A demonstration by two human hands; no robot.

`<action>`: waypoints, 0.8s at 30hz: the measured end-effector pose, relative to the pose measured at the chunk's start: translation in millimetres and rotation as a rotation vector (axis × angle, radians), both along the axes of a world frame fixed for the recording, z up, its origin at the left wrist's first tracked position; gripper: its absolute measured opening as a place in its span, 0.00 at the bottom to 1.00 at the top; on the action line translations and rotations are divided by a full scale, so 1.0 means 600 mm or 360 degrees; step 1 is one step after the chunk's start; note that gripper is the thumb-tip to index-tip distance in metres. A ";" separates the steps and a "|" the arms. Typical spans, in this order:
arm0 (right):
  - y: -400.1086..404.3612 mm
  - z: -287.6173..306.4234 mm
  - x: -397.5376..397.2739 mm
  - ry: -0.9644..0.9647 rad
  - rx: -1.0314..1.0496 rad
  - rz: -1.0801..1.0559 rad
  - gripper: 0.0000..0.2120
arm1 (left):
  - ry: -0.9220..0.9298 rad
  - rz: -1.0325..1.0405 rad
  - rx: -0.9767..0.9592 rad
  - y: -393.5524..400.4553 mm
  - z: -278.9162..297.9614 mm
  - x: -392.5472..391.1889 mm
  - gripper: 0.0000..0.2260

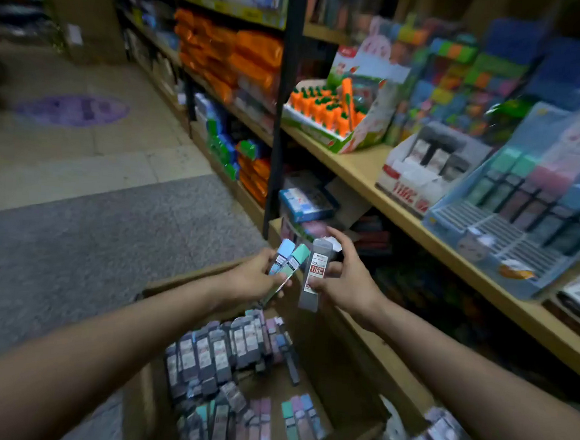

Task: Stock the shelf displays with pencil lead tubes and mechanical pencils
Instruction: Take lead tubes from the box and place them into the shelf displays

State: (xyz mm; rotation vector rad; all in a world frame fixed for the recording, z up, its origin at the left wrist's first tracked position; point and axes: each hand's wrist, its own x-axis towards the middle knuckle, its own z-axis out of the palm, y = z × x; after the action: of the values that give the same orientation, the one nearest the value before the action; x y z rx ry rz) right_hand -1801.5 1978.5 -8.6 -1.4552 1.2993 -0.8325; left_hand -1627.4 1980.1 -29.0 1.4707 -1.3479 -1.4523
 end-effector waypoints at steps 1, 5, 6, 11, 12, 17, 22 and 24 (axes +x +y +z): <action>0.002 0.021 -0.015 0.0049 -0.0078 -0.0001 0.36 | -0.0017 -0.0043 -0.0047 -0.001 0.019 -0.005 0.11; 0.007 0.084 -0.068 0.0142 -0.0257 -0.0108 0.26 | 0.0136 -0.0096 -0.0171 0.000 0.086 -0.030 0.11; 0.008 0.097 -0.081 0.0197 -0.0317 -0.0140 0.24 | 0.0190 -0.0094 -0.0183 -0.001 0.100 -0.040 0.11; 0.011 0.166 -0.148 0.0348 -0.0527 -0.0387 0.14 | 0.0375 -0.0151 -0.0279 -0.028 0.154 -0.099 0.10; 0.011 0.181 -0.161 0.0405 -0.0580 -0.0446 0.13 | 0.0403 -0.0166 -0.0300 -0.037 0.162 -0.110 0.10; 0.002 0.267 -0.218 0.0548 -0.0784 -0.0694 0.13 | 0.0608 -0.0163 -0.0339 -0.088 0.182 -0.157 0.08; -0.043 0.324 -0.246 0.0781 -0.1023 -0.0793 0.11 | 0.0630 -0.0164 -0.0331 -0.131 0.172 -0.180 0.07; -0.068 0.324 -0.242 0.0835 -0.1041 -0.0818 0.11 | 0.0630 -0.0166 -0.0324 -0.142 0.169 -0.185 0.08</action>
State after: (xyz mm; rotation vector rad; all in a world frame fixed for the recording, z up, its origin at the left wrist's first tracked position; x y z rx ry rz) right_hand -1946.8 1937.4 186.1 -1.9671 1.9638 -1.3612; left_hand -1738.3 1895.2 72.4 0.9364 -1.2909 -1.5230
